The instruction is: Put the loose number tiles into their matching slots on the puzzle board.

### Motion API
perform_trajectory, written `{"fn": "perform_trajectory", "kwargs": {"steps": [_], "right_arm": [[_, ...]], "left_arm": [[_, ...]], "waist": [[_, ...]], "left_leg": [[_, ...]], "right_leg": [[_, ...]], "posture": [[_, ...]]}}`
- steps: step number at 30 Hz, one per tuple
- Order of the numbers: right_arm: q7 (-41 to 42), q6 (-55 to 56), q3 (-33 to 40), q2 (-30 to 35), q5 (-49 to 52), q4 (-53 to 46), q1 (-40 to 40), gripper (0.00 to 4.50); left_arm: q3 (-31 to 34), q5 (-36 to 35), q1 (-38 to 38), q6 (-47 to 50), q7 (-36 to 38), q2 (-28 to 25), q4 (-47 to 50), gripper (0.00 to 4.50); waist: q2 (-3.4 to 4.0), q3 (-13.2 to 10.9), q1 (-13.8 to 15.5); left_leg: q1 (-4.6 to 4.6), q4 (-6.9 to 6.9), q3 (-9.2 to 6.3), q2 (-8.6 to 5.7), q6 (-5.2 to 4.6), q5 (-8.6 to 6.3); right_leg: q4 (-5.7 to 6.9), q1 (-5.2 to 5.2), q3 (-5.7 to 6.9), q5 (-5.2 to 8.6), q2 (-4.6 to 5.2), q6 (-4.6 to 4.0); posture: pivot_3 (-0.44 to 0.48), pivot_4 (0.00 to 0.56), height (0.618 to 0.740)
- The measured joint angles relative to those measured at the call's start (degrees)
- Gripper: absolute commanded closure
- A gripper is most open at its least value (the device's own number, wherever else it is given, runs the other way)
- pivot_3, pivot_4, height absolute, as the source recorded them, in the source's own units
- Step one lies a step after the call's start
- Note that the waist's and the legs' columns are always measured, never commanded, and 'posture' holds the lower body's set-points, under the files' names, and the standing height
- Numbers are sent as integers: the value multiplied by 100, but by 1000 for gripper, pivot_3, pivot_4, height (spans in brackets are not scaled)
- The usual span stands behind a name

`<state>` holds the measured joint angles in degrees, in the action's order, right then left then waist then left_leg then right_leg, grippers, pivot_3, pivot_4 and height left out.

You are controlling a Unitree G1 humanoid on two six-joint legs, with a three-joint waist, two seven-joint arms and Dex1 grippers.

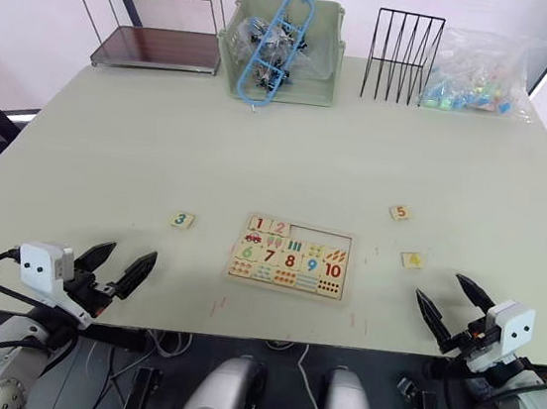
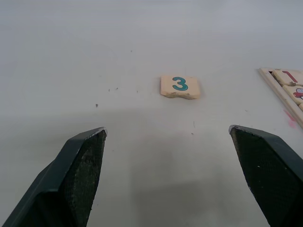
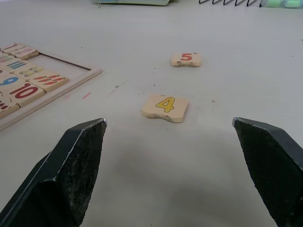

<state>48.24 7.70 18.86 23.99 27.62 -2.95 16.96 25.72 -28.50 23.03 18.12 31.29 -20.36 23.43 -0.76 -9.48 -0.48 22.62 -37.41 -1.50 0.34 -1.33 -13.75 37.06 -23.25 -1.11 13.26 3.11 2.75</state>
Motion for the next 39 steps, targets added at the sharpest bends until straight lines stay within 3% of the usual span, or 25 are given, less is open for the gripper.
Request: {"fn": "perform_trajectory", "kwargs": {"steps": [10,18,20,26,36,39], "right_arm": [[0,-29,-73,0,-1,-66,-48,0],[110,-79,-211,68,4,-218,31,0],[370,-124,-250,181,134,-356,120,0],[857,-146,-224,400,435,-492,310,0],[1206,-176,-141,640,658,-606,386,0],[1198,-176,-129,640,664,-621,406,0]], "left_arm": [[0,-4,-155,-21,115,-101,-176,101],[75,-6,-567,-275,1023,-1068,-1053,101],[41,-49,-1030,-364,1783,-1676,-1625,101],[-362,91,-1998,-797,3027,-2483,-2864,101],[-1408,856,-3968,-1617,4348,-2809,-5130,101],[-1504,912,-4050,-1585,4394,-2812,-5143,101]], "waist": [[0,0,3],[0,0,4],[1,0,6],[1,0,8],[-2,0,-14],[-2,0,-22]], "left_leg": [[0,0,0,0,0,0],[2,2,-1,1,0,0],[5,3,0,1,0,0],[6,3,6,1,0,0],[10,5,14,0,0,0],[10,6,10,1,0,0]], "right_leg": [[-1,0,1,0,0,0],[-3,-2,6,0,-2,0],[-4,-4,6,-1,-1,0],[-5,-6,8,-1,-3,0],[-5,-7,10,-11,-7,17],[-5,-8,6,-14,-6,21]], "posture": [[0,150,740],[0,150,740],[0,150,740],[0,150,740],[0,150,740],[0,150,740]]}}
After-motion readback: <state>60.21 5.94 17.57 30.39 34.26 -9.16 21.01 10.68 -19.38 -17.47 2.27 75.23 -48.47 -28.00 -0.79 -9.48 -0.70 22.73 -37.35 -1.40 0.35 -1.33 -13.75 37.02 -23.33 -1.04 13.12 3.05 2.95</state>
